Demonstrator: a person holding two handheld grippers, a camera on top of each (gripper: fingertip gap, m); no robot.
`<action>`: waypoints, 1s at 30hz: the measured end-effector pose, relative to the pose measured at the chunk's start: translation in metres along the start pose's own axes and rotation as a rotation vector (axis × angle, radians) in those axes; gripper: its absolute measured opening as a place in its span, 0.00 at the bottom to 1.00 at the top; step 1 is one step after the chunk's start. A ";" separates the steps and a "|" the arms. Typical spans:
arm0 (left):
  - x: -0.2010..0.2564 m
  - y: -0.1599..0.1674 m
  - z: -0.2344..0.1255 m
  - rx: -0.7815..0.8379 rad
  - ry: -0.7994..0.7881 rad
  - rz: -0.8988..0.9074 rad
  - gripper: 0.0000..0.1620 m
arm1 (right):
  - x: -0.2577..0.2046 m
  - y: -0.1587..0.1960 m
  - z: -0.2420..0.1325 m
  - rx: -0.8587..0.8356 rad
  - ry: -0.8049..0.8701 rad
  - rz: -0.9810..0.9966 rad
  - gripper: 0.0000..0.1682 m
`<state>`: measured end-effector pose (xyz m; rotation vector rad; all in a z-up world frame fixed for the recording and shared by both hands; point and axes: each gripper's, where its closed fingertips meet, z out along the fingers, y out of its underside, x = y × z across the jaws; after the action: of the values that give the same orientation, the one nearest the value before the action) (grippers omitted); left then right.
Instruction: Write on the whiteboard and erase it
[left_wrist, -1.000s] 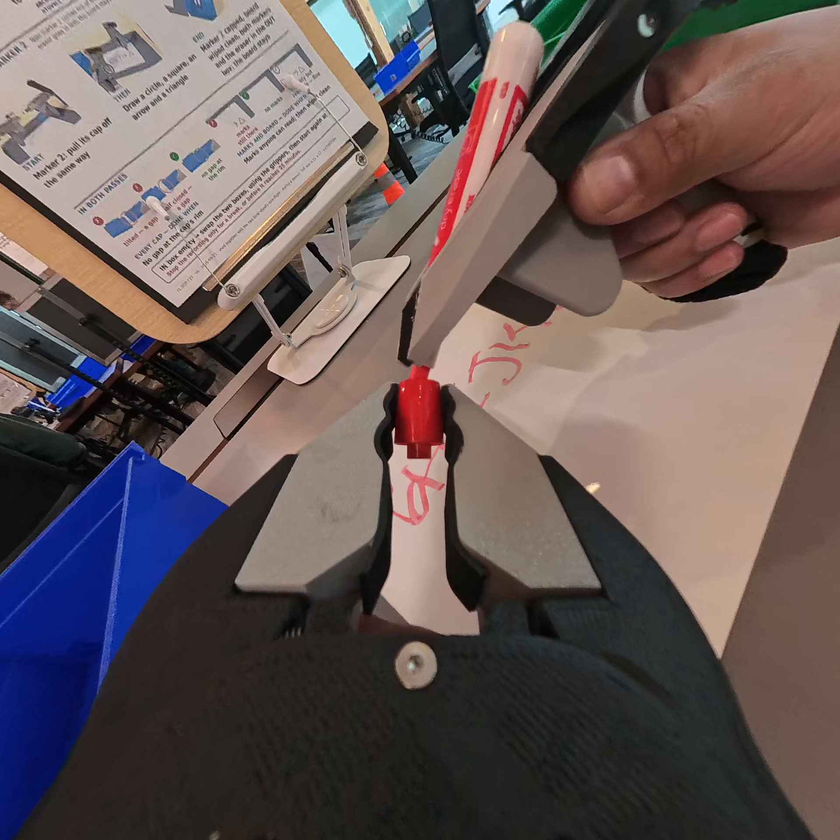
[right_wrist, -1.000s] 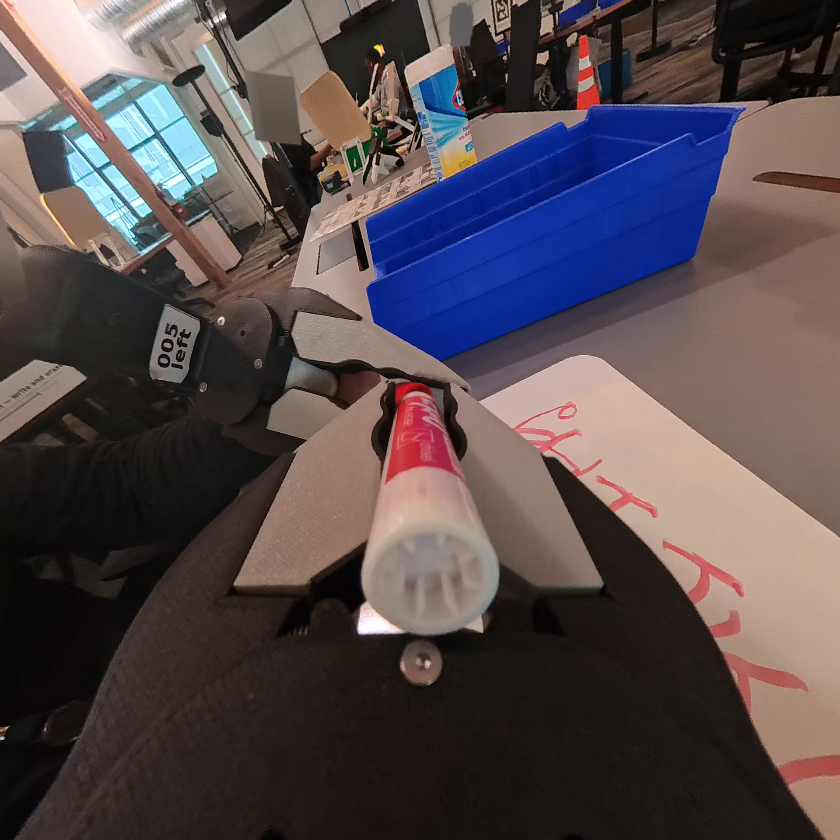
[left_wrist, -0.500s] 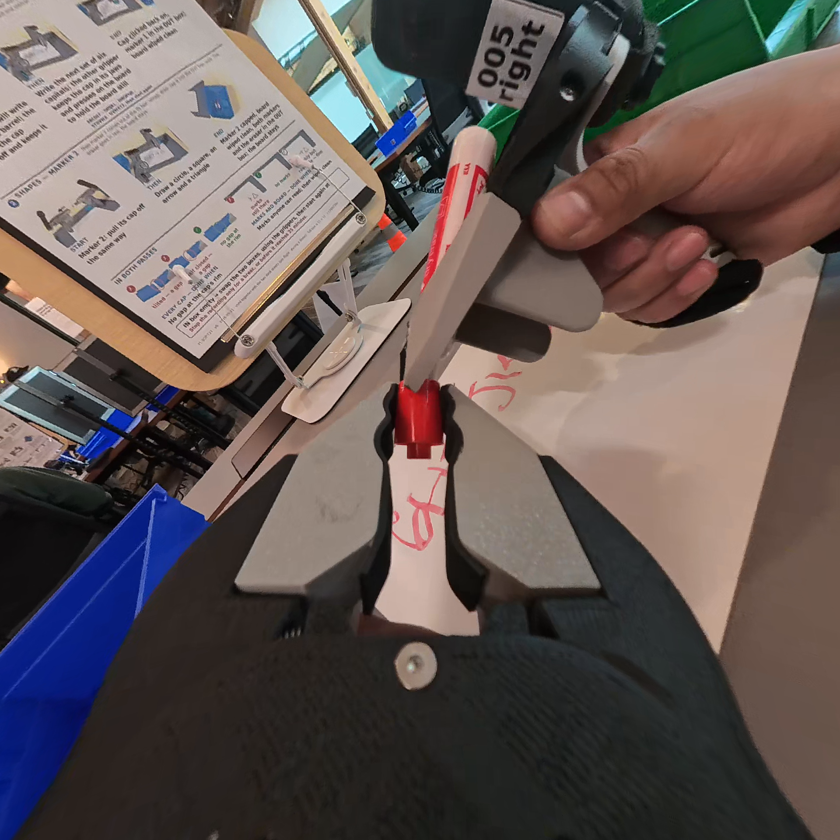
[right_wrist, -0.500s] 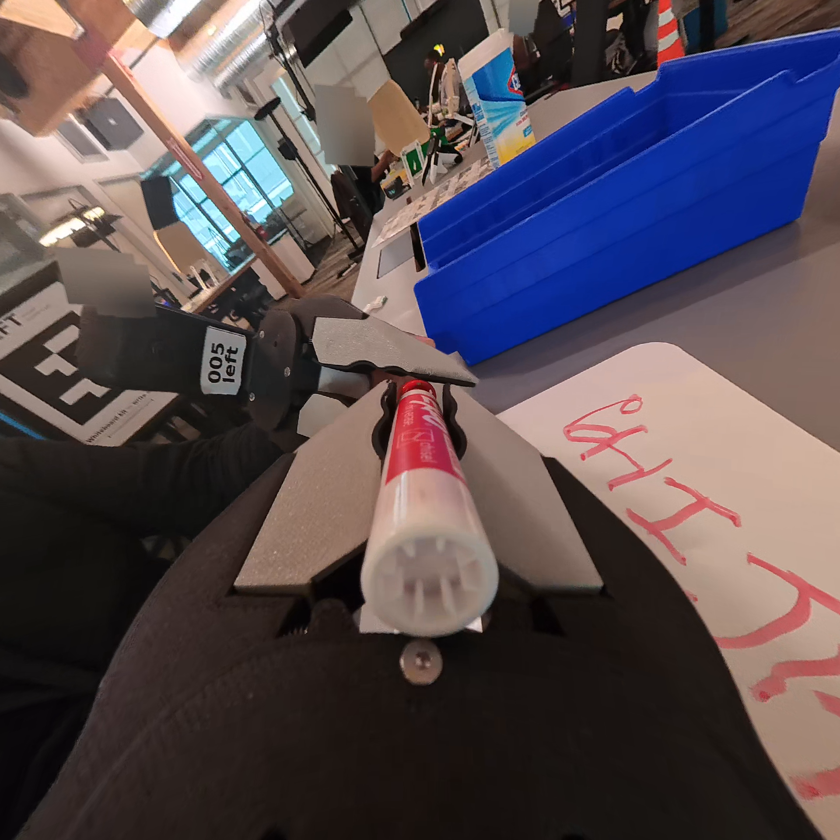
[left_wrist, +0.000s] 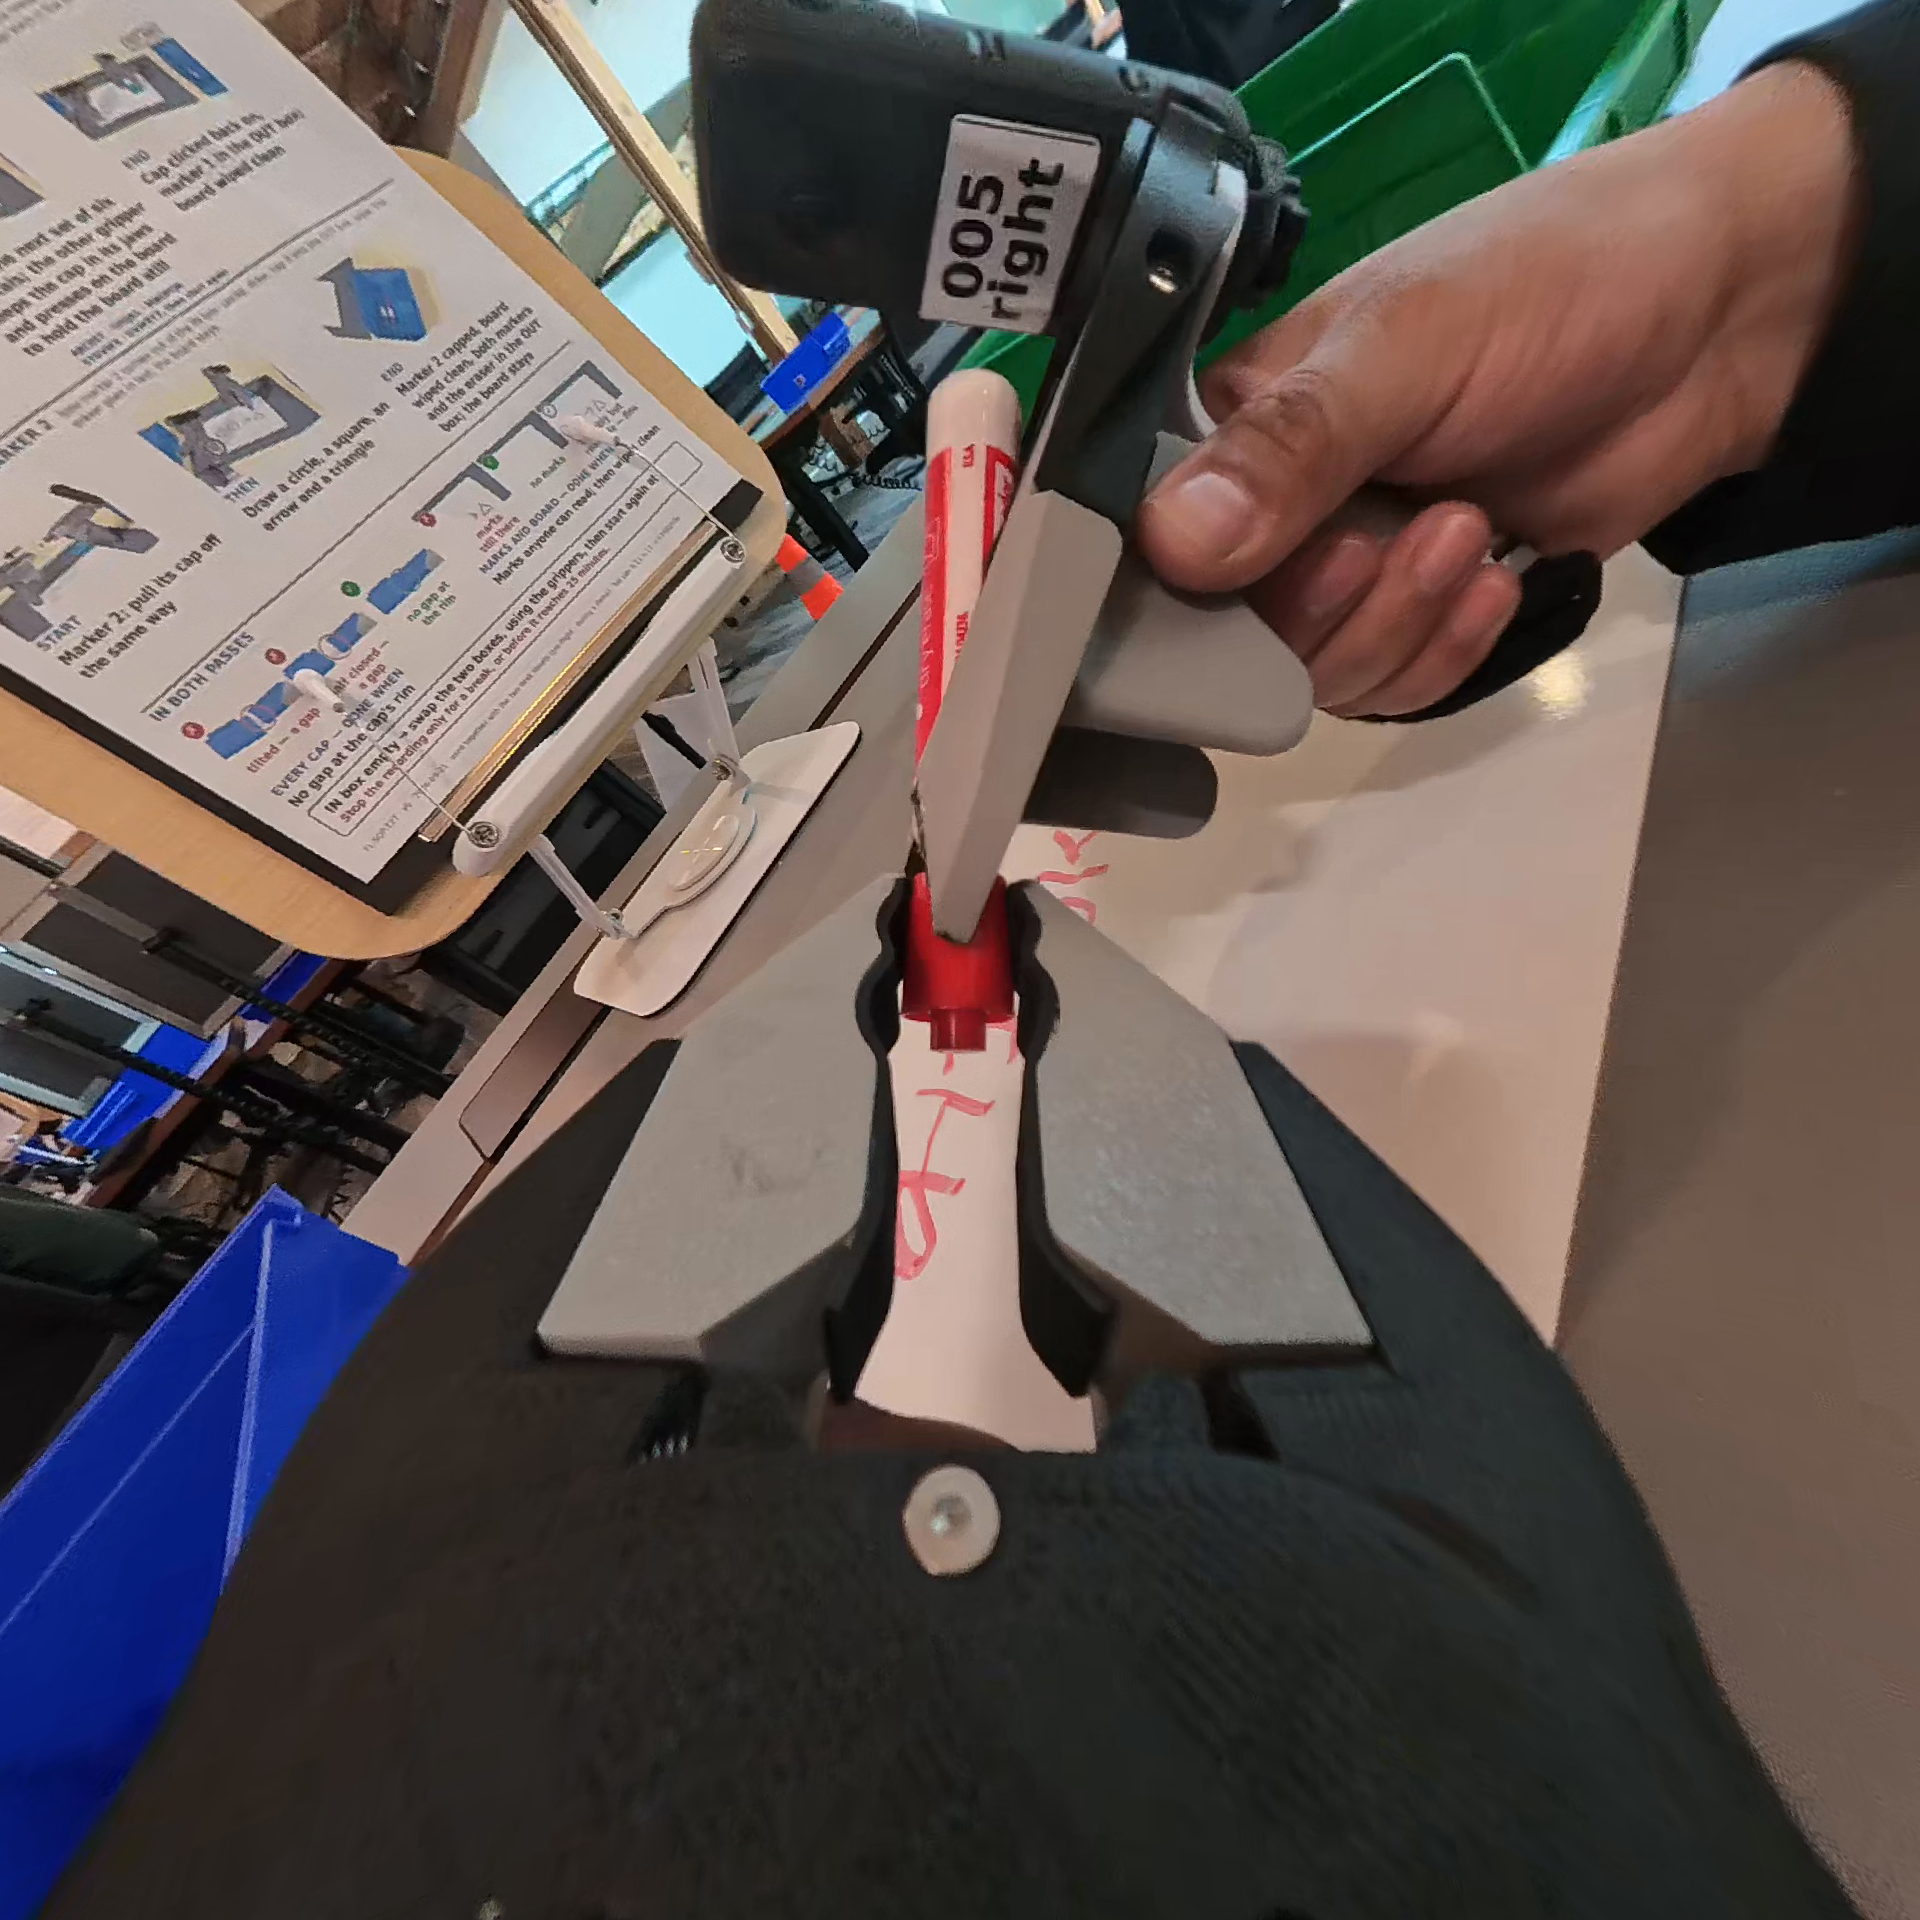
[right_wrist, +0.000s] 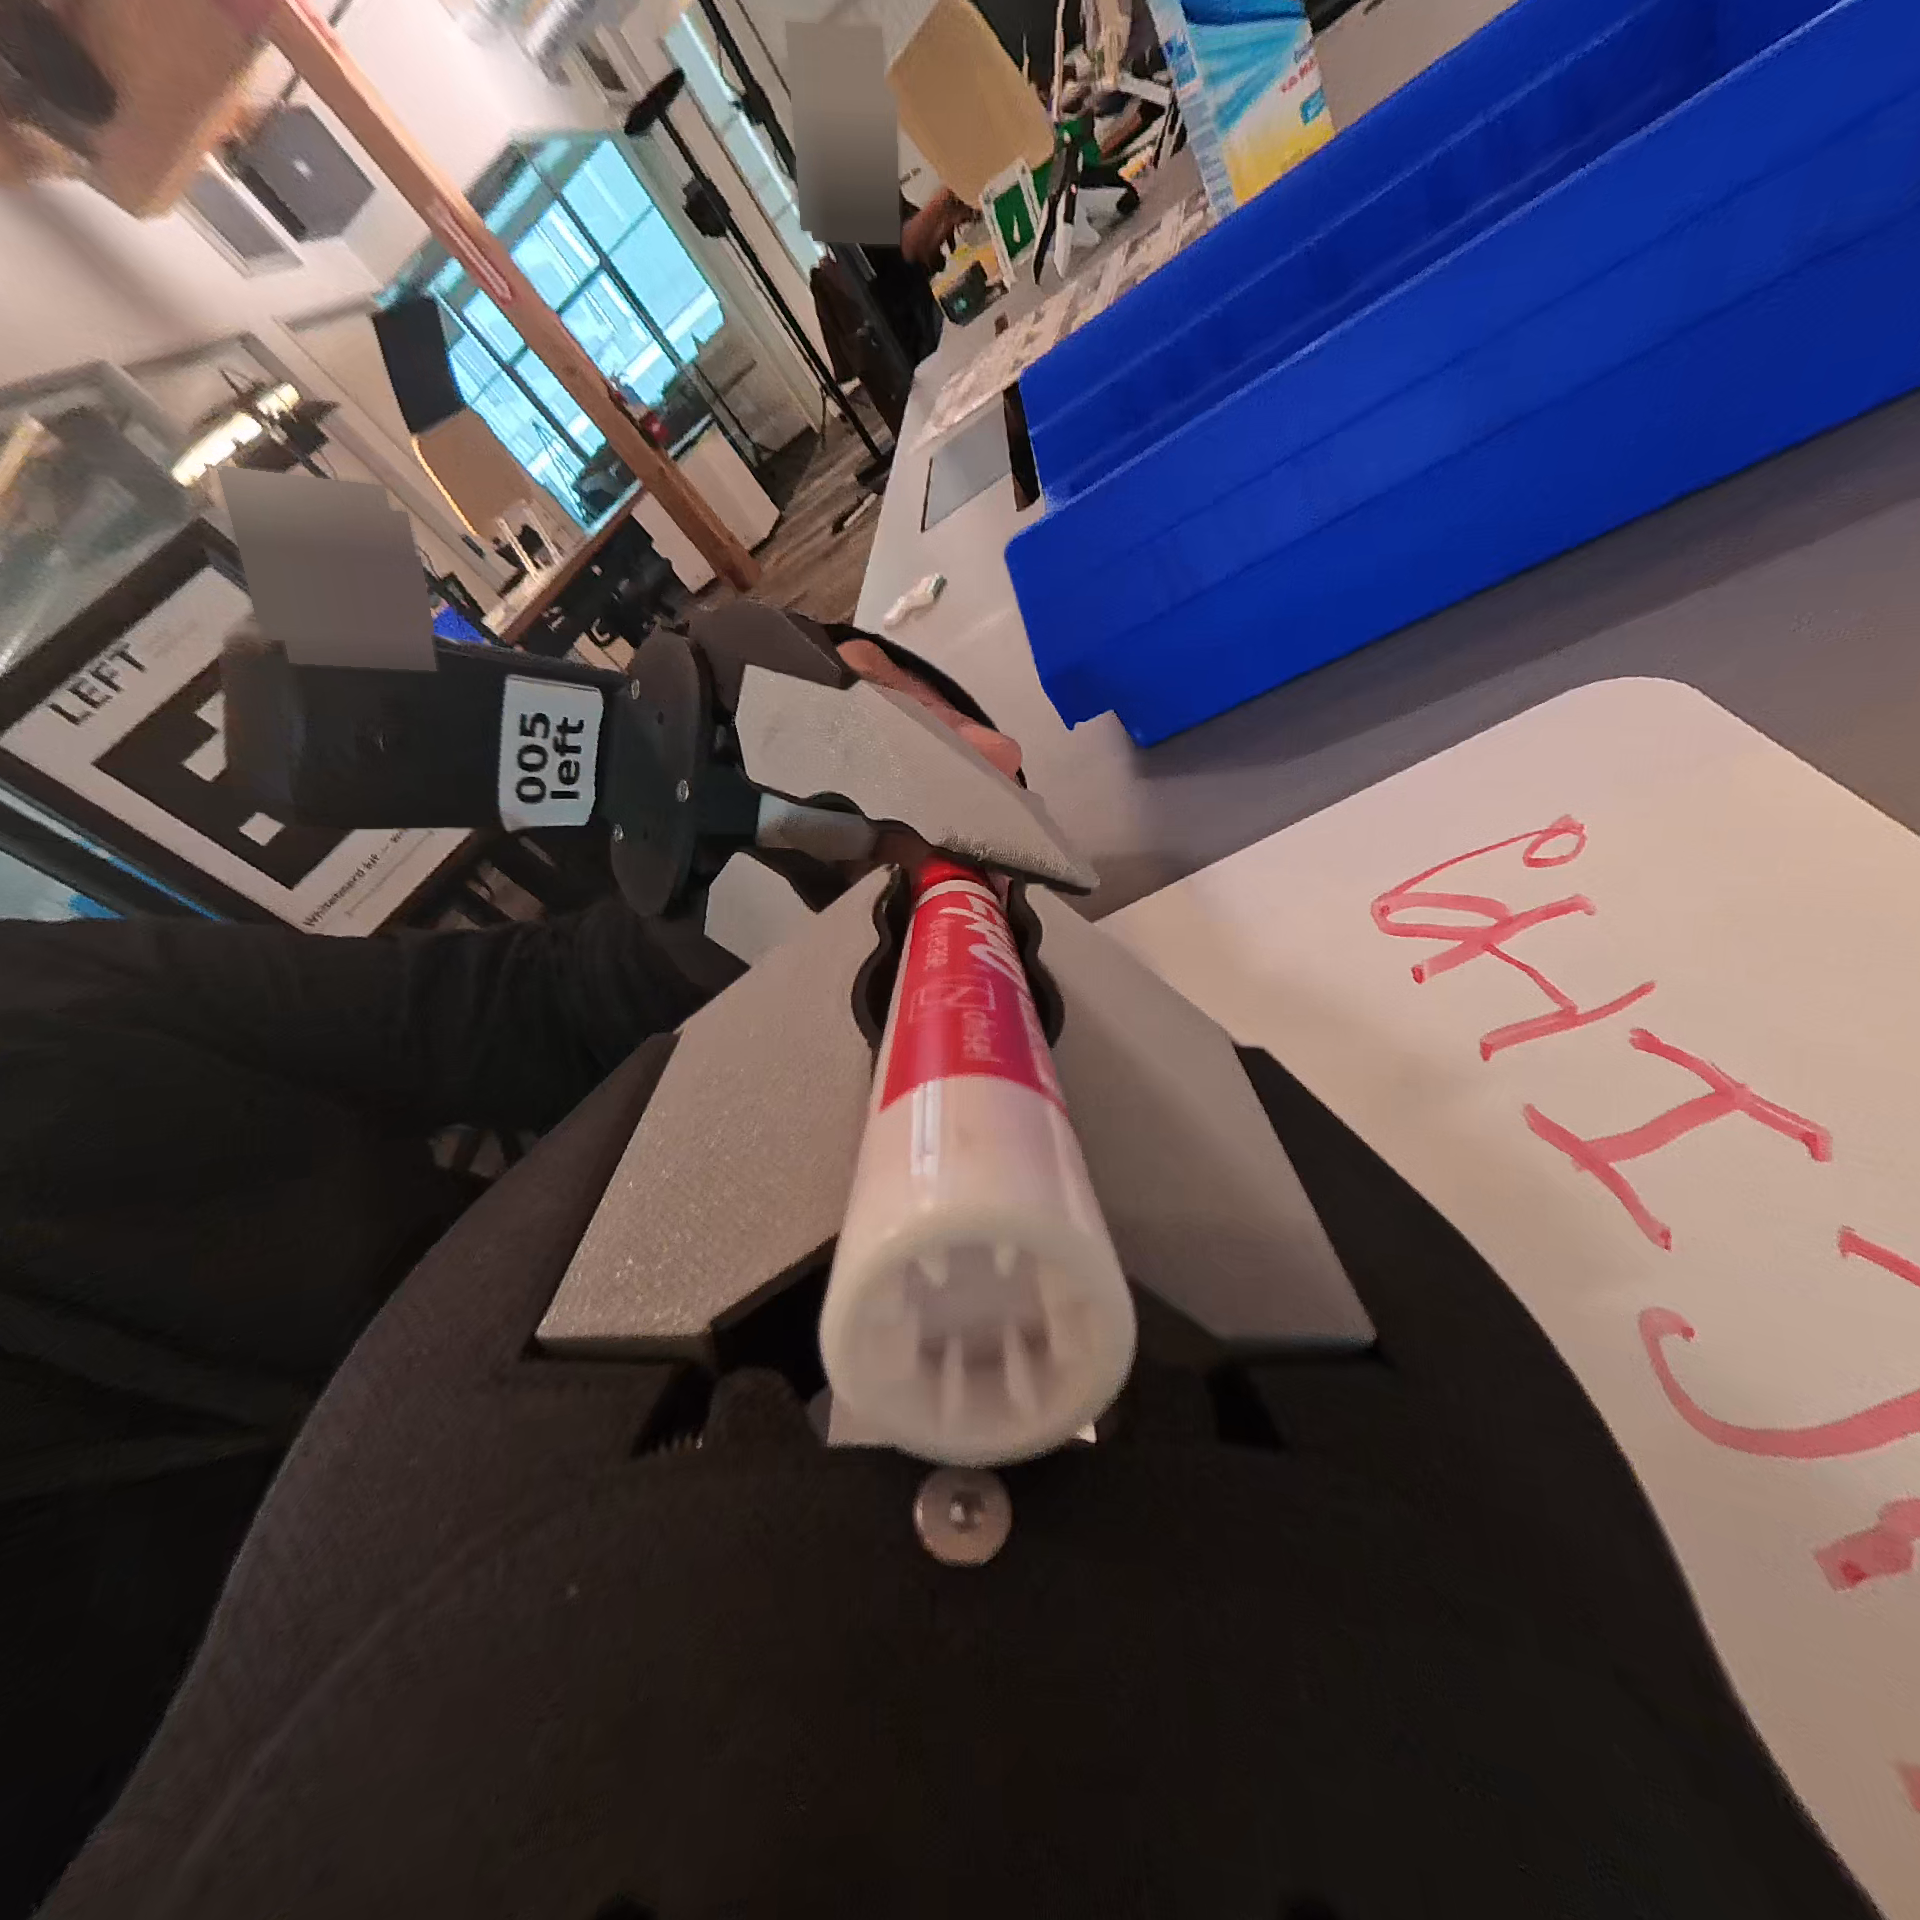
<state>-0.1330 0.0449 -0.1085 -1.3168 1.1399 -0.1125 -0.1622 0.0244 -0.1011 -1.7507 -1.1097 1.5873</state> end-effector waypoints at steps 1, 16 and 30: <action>0.001 0.000 0.000 0.000 0.009 -0.008 0.09 | 0.000 0.001 0.000 -0.006 0.000 -0.001 0.09; 0.001 0.013 0.003 -0.071 0.032 -0.076 0.08 | 0.009 0.007 0.010 0.003 0.029 0.043 0.10; 0.004 0.033 0.013 -0.195 -0.072 0.201 0.09 | 0.027 0.021 0.009 -0.063 0.117 0.078 0.09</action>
<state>-0.1387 0.0624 -0.1396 -1.3572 1.2383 0.1965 -0.1666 0.0347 -0.1342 -1.9243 -1.0576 1.4879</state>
